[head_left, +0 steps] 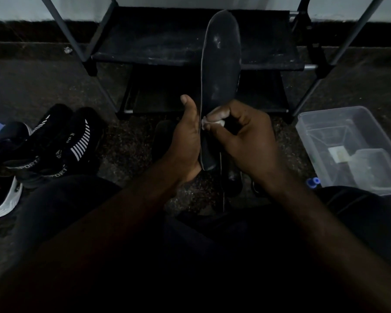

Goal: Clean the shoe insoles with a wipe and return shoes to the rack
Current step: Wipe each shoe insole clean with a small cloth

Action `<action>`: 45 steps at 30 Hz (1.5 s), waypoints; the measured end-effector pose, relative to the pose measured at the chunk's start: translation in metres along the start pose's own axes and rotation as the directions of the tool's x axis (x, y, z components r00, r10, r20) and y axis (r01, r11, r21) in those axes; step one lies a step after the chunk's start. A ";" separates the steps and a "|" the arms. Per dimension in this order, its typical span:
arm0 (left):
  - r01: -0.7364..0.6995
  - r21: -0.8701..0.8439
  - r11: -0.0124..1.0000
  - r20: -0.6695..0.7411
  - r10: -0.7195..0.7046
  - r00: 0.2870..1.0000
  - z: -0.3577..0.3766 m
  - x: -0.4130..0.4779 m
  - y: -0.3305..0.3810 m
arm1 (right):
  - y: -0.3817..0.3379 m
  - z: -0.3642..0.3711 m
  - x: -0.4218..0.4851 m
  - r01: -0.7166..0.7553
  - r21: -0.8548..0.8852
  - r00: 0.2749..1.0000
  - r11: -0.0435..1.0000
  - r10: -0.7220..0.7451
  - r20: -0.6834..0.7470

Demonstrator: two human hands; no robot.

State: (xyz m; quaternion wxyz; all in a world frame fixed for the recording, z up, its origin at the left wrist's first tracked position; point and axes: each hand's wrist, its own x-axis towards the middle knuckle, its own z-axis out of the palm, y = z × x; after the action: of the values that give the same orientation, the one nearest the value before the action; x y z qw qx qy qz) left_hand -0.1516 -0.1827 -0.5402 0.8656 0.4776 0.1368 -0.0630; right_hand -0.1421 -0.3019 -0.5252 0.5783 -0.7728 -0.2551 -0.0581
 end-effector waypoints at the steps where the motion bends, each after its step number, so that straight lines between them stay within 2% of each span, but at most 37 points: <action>1: 0.000 0.003 1.000 -0.011 0.000 1.000 0.000 0.000 0.000 | 0.000 -0.001 0.000 0.010 -0.013 0.999 1.000 -0.009 0.053; 3: -0.007 0.006 1.000 -0.039 0.007 0.999 -0.003 0.000 0.000 | 0.001 -0.002 0.000 -0.002 -0.003 0.989 1.000 0.002 0.145; 4: -0.008 0.006 1.000 -0.047 0.008 0.999 -0.003 0.000 -0.001 | 0.002 -0.001 -0.001 -0.005 0.003 0.993 1.000 0.005 0.121; 7: 0.033 0.022 0.999 0.021 -0.034 0.999 -0.002 0.000 -0.004 | 0.003 0.004 -0.001 0.017 -0.018 0.997 1.000 -0.019 -0.078; 8: 0.035 0.027 0.999 0.036 -0.036 0.999 -0.001 -0.002 -0.004 | 0.003 0.002 0.000 0.028 -0.032 0.997 0.999 -0.031 -0.077; 11: 0.030 0.009 1.000 0.029 -0.030 0.999 -0.001 -0.002 -0.002 | 0.003 -0.008 0.003 0.022 -0.012 0.987 1.000 -0.020 0.158; 12: 0.017 0.012 1.000 0.007 -0.018 1.000 -0.002 0.000 -0.001 | 0.003 -0.008 0.002 0.006 -0.002 0.981 1.000 -0.005 0.196; 13: 0.012 0.020 1.000 -0.009 -0.012 1.000 -0.002 0.002 -0.001 | 0.004 -0.007 0.002 0.002 -0.006 0.986 1.000 -0.001 0.167; 16: 0.036 0.039 0.999 0.001 -0.036 0.999 -0.002 0.004 -0.004 | 0.007 0.001 0.001 0.010 -0.037 0.997 0.999 -0.013 -0.079; 17: 0.034 0.045 0.998 0.009 -0.034 0.999 -0.002 0.003 -0.005 | 0.007 0.002 0.001 0.012 -0.035 0.994 0.999 -0.016 -0.104; 21: 0.028 -0.004 1.000 -0.010 -0.028 1.000 -0.002 0.001 -0.003 | 0.005 0.001 -0.002 -0.006 -0.018 0.993 1.000 0.008 0.121; 23: 0.021 -0.006 1.000 -0.011 -0.021 1.000 -0.002 0.001 -0.002 | 0.006 0.003 -0.002 -0.045 -0.032 0.997 0.998 0.047 0.056; 25: 0.037 0.008 0.999 0.054 -0.038 0.998 0.001 -0.001 0.001 | 0.009 0.003 -0.001 -0.087 -0.050 0.994 0.995 0.083 -0.074; 26: 0.048 0.016 0.999 0.070 -0.049 0.996 0.003 -0.002 0.003 | 0.009 0.002 -0.001 -0.089 -0.062 0.993 0.994 0.084 -0.082; 29: 0.056 0.012 0.998 0.010 -0.056 0.998 0.004 -0.005 0.010 | 0.003 0.004 -0.005 -0.031 -0.067 0.997 0.997 0.036 0.074; 31: 0.074 -0.016 0.997 -0.019 -0.074 0.997 0.003 -0.005 0.014 | 0.001 0.007 -0.006 0.014 -0.076 0.993 0.997 -0.006 0.114; 36: 0.080 -0.014 0.997 -0.023 -0.080 0.997 0.001 -0.001 0.011 | 0.016 0.002 -0.001 -0.093 -0.191 0.993 0.977 0.077 -0.091; 37: 0.076 -0.016 0.997 -0.043 -0.076 0.996 0.001 0.000 0.010 | 0.015 0.003 -0.003 -0.099 -0.193 0.992 0.976 0.082 -0.093; 41: 0.080 0.041 0.996 -0.097 -0.076 0.992 0.000 0.000 0.008 | 0.006 0.015 -0.009 -0.035 -0.154 0.998 0.987 0.042 0.045; 45: 0.044 -0.016 0.999 -0.075 -0.045 0.996 -0.002 0.002 0.008 | 0.019 0.005 0.001 -0.190 -0.174 0.976 0.966 0.166 -0.145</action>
State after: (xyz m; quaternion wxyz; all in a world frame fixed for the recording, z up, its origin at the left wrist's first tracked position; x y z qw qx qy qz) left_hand -0.1477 -0.1768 -0.5354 0.8616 0.4703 0.1803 -0.0631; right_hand -0.1333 -0.3011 -0.5428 0.5213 -0.8380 -0.1402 -0.0794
